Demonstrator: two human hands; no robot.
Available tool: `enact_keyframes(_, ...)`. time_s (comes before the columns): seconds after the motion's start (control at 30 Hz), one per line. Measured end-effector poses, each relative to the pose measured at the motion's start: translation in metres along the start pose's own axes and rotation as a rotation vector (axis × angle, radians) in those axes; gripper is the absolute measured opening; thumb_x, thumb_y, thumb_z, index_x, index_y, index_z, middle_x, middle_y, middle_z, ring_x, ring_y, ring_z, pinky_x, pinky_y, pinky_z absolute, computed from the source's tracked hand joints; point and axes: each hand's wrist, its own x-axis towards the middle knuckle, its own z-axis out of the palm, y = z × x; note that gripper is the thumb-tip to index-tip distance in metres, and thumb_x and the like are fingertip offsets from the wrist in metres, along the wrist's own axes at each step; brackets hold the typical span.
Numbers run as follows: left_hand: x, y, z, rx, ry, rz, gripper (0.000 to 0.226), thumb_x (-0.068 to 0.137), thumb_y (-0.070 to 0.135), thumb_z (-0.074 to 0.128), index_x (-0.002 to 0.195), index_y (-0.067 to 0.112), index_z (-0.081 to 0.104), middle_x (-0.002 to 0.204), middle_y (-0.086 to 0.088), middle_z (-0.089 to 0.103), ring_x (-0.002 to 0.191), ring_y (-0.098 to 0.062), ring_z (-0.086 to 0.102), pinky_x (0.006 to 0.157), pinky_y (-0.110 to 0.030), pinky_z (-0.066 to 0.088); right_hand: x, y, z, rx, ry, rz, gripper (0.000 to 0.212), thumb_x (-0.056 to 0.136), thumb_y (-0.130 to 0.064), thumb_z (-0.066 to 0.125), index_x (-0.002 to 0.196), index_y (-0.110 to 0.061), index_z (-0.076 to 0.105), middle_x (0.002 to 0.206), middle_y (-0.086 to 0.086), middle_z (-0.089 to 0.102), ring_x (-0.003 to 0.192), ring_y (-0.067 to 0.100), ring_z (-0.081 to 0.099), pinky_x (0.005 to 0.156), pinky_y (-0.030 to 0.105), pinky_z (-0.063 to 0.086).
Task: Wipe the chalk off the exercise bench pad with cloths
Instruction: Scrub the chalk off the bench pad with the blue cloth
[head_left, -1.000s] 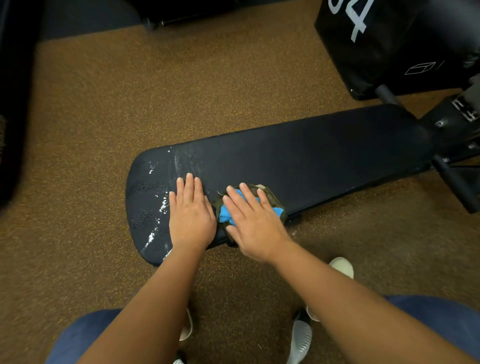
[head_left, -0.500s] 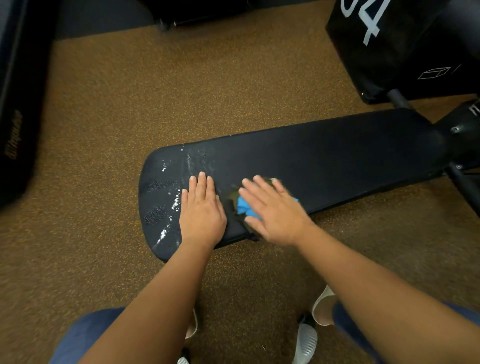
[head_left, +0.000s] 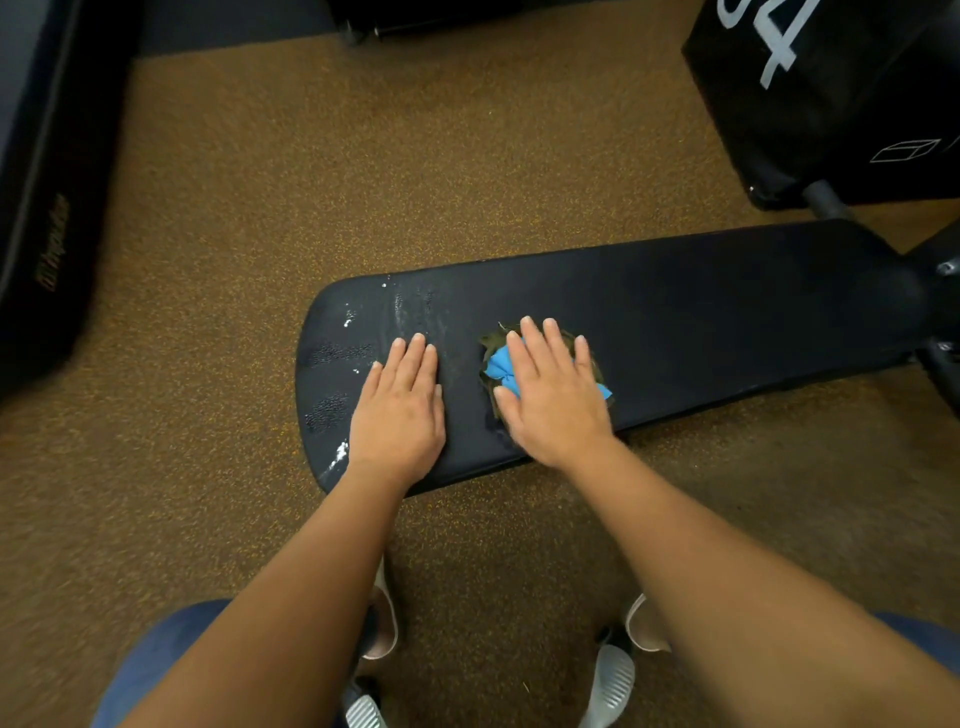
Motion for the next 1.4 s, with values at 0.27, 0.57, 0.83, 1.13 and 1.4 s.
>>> enact_keyframes(0.27, -0.006, -0.007, 0.002, -0.033, 0.021, -0.054, 0.062, 0.095, 0.037, 0.013, 0.146, 0.007, 0.033, 0.155, -0.008, 0.025, 0.145, -0.027, 0.015, 0.116, -0.047, 0.013, -0.017, -0.006, 0.005, -0.037, 0.004, -0.337, 0.068, 0.096, -0.050, 0.026, 0.151, -0.012, 0.022, 0.161, 0.006, 0.016, 0.148, 0.025, 0.008, 0.118, 0.047, 0.007)
enact_keyframes(0.57, -0.009, -0.008, 0.004, -0.032, 0.032, -0.112, 0.063, 0.092, 0.035, 0.013, 0.146, 0.006, 0.031, 0.156, -0.009, 0.023, 0.146, -0.027, 0.013, 0.116, -0.046, 0.011, -0.010, -0.049, 0.009, 0.004, -0.005, -0.186, 0.069, 0.095, -0.049, 0.022, 0.152, -0.009, 0.019, 0.161, 0.011, 0.010, 0.148, 0.030, 0.001, 0.118, 0.051, 0.004)
enact_keyframes(0.83, -0.009, -0.009, 0.002, -0.048, 0.048, -0.160, 0.062, 0.094, 0.036, 0.011, 0.147, 0.009, 0.030, 0.157, -0.008, 0.021, 0.146, -0.025, 0.011, 0.117, -0.045, 0.008, 0.018, -0.049, 0.003, 0.049, 0.023, 0.024, 0.067, 0.097, -0.045, 0.028, 0.153, -0.011, 0.014, 0.162, 0.008, 0.004, 0.148, 0.030, -0.003, 0.118, 0.051, 0.000)
enact_keyframes(1.13, -0.008, -0.011, 0.003, -0.059, 0.043, -0.201, 0.061, 0.094, 0.035, 0.012, 0.148, 0.010, 0.027, 0.158, -0.006, 0.017, 0.147, -0.024, 0.007, 0.117, -0.043, 0.005, 0.020, -0.015, 0.002, -0.002, 0.018, -0.146, 0.066, 0.095, -0.047, 0.021, 0.153, -0.014, 0.017, 0.162, 0.004, 0.009, 0.148, 0.026, 0.003, 0.119, 0.049, 0.007)
enact_keyframes(1.4, -0.006, -0.014, 0.002, -0.072, 0.030, -0.206, 0.053, 0.098, 0.026, 0.024, 0.149, 0.009, 0.024, 0.159, -0.006, 0.014, 0.147, -0.024, 0.004, 0.118, -0.043, 0.004, -0.005, -0.030, 0.007, -0.019, -0.005, -0.390, 0.065, 0.095, -0.046, 0.026, 0.150, -0.013, 0.027, 0.160, 0.005, 0.018, 0.148, 0.027, 0.011, 0.118, 0.048, 0.011)
